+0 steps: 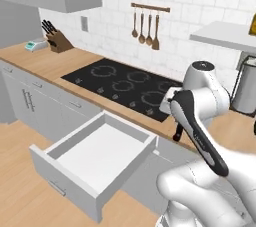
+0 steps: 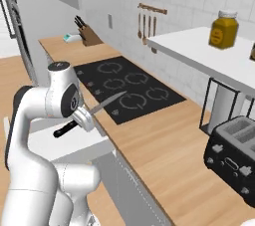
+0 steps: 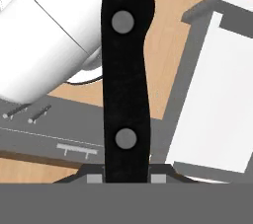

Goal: Pick up the knife from the drawer and place it on the cutting board. Then place the meat from the plate to the cutting board.

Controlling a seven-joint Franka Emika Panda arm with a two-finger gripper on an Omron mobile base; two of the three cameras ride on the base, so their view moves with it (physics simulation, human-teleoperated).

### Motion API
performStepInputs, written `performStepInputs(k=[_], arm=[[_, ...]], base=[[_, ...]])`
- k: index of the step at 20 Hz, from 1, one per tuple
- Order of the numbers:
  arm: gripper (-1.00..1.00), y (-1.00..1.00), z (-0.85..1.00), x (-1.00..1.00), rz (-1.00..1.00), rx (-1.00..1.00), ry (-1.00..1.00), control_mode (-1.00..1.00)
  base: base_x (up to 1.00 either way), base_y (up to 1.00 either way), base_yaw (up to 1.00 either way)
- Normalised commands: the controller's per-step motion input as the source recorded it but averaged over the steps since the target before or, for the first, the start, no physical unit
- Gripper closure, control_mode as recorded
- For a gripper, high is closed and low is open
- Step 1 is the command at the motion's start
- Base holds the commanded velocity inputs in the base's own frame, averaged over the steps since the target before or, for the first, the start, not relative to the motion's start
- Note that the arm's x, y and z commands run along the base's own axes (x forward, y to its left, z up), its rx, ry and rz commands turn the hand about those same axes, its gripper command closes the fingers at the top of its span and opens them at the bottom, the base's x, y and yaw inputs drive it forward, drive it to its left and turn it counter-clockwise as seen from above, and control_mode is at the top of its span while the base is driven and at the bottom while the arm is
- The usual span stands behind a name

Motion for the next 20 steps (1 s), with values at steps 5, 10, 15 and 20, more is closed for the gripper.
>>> performStepInputs(k=[5, 10, 15, 20], arm=[[1.0, 0.0, 0.0, 0.0, 0.0, 0.0, 0.0, 1.0], [1.0, 0.0, 0.0, 0.0, 0.0, 0.0, 0.0, 1.0], [1.0, 0.0, 0.0, 0.0, 0.0, 0.0, 0.0, 1.0], [1.0, 0.0, 0.0, 0.0, 0.0, 0.0, 0.0, 1.0]], base=[[-1.0, -0.24, 0.08], [-0.81, -0.09, -0.27], [-0.45, -0.03, -0.59], [-0.59, -0.35, -0.35]])
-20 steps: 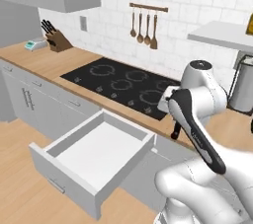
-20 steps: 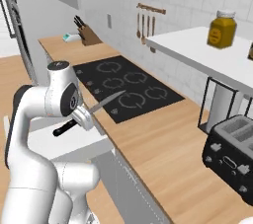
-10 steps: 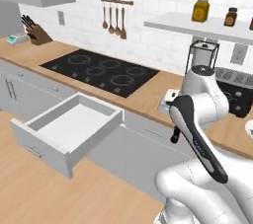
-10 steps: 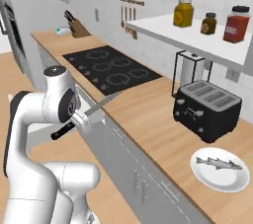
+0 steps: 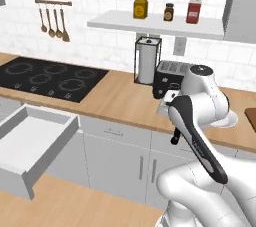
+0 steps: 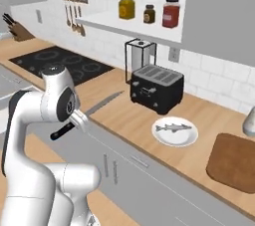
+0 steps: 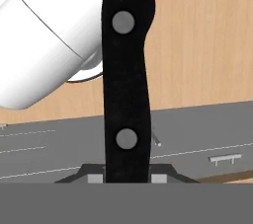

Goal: Pick up the knife from the drawer and place it on the cutting board. Then place the meat from the plate to the cutting board.

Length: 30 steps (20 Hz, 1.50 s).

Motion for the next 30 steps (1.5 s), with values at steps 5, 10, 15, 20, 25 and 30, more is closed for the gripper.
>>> performStepInputs(k=[5, 10, 15, 20, 25, 30], arm=[[1.0, 0.0, 0.0, 0.0, 0.0, 0.0, 0.0, 1.0], [1.0, 0.0, 0.0, 0.0, 0.0, 0.0, 0.0, 1.0], [1.0, 0.0, 0.0, 0.0, 0.0, 0.0, 0.0, 1.0], [1.0, 0.0, 0.0, 0.0, 0.0, 0.0, 0.0, 1.0], [1.0, 0.0, 0.0, 0.0, 0.0, 0.0, 0.0, 1.0], [1.0, 0.0, 0.0, 0.0, 0.0, 0.0, 0.0, 1.0]], base=[[-0.87, -0.88, 0.0], [-0.39, -0.94, 0.0], [0.16, -0.67, -0.06], [0.39, -0.25, -0.31], [0.26, 0.0, -0.45], [0.57, 0.01, -0.32]])
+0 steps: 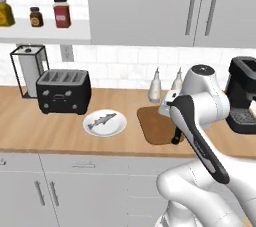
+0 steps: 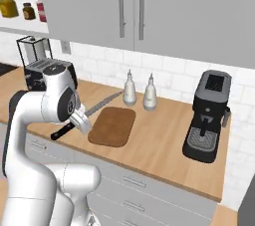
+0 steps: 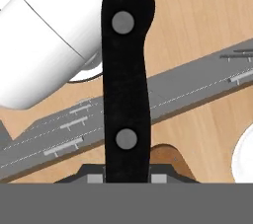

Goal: Pick up the knife from the drawer and place it on the cutting board. Then place the meat from the plate to the cutting board.

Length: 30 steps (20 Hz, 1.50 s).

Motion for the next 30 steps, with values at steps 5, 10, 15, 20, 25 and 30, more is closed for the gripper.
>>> performStepInputs(k=[5, 10, 15, 20, 25, 30], arm=[[1.0, 0.0, 0.0, 0.0, 0.0, 0.0, 0.0, 1.0], [1.0, 0.0, 0.0, 0.0, 0.0, 0.0, 0.0, 1.0], [1.0, 0.01, -0.11, 0.0, 0.02, -0.05, 0.0, -1.0], [1.0, -0.14, -0.22, 0.0, 0.09, -0.1, 0.06, -1.0], [1.0, -0.15, -0.31, 0.02, 0.18, -0.18, 0.08, -1.0], [1.0, -0.03, -0.16, 0.23, 0.22, -0.14, 0.15, -1.0]], base=[[0.75, 0.39, -0.38], [0.04, 0.5, -0.08], [-0.01, 0.1, 0.0], [0.0, 0.0, 0.0], [0.0, 0.0, 0.0], [0.0, 0.0, 0.0]])
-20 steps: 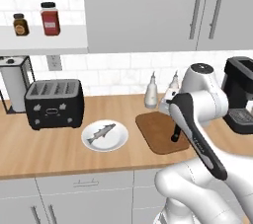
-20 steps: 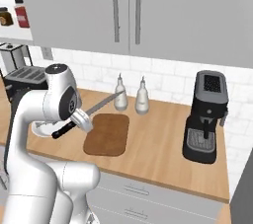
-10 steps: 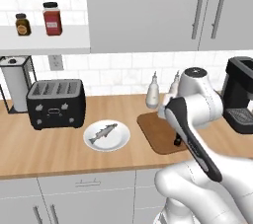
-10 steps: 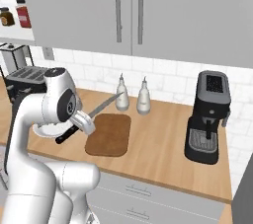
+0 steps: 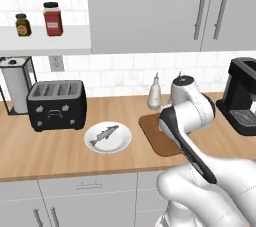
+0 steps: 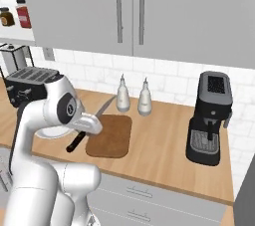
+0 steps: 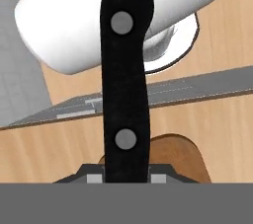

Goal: Pick up the knife from the drawer and place it on the cutting board. Then place the meat from the plate to the cutting board.

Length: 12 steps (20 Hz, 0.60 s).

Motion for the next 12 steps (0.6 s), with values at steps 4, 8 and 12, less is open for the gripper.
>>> performStepInputs(k=[4, 8, 12], arm=[[1.0, -0.32, -0.03, 0.14, 0.32, -0.03, 0.15, -1.0], [1.0, -0.41, -0.07, 0.13, 0.32, 0.0, 0.14, -1.0], [1.0, -0.22, -0.32, 0.12, 0.19, 0.0, 0.08, -1.0]], base=[[0.0, 0.0, 0.0], [0.0, 0.0, 0.0], [0.0, 0.0, 0.0]])
